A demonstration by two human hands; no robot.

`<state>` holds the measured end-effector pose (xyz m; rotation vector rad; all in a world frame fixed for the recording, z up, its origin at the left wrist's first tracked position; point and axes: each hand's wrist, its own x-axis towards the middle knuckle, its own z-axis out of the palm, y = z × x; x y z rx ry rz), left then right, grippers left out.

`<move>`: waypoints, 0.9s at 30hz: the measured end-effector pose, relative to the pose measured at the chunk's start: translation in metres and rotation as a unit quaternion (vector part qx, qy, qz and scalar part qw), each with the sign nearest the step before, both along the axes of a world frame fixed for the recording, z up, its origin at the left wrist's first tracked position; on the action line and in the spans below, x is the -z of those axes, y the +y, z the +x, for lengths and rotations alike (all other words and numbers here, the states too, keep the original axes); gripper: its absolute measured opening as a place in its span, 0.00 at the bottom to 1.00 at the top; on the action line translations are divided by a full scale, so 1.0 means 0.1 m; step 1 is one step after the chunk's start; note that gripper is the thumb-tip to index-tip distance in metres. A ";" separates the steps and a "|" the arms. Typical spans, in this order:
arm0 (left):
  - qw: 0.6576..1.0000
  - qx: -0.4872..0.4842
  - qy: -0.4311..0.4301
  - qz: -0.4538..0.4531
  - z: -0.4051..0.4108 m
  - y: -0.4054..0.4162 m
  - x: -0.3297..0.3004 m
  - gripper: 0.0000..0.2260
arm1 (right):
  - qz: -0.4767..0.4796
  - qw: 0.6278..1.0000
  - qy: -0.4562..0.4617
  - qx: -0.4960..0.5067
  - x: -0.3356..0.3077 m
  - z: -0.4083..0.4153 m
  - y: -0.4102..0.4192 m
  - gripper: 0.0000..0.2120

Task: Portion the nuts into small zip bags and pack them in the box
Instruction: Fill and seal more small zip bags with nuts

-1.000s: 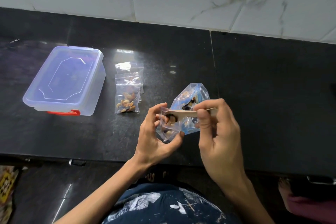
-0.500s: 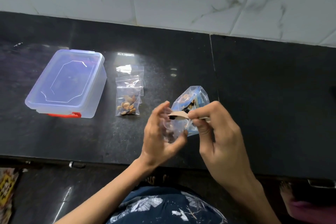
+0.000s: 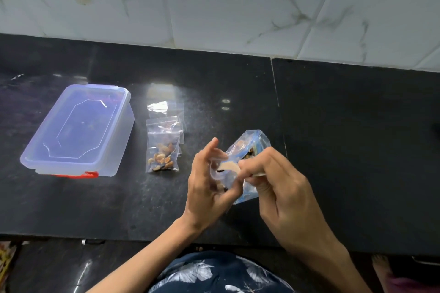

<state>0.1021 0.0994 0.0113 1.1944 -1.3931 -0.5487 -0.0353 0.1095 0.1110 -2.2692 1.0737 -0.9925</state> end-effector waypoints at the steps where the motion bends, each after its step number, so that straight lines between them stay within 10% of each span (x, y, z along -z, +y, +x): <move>1: 1.000 0.005 0.003 0.003 0.00 -0.03 0.01 0.32 | 0.001 1.000 0.000 -0.003 0.01 -0.01 -0.03 0.08; 15: 0.998 0.025 0.021 0.045 0.17 -0.17 0.13 0.36 | 0.020 0.963 -0.172 0.207 0.10 -0.26 -0.30 0.06; 20: 0.997 0.058 -0.016 0.045 0.33 -0.09 0.27 0.35 | 0.148 0.943 -0.100 0.281 0.65 -0.41 -0.53 0.08; 27: 0.986 0.129 -0.032 0.097 0.36 -0.07 0.47 0.37 | 0.053 0.963 -0.083 0.251 1.00 -0.16 -0.50 0.06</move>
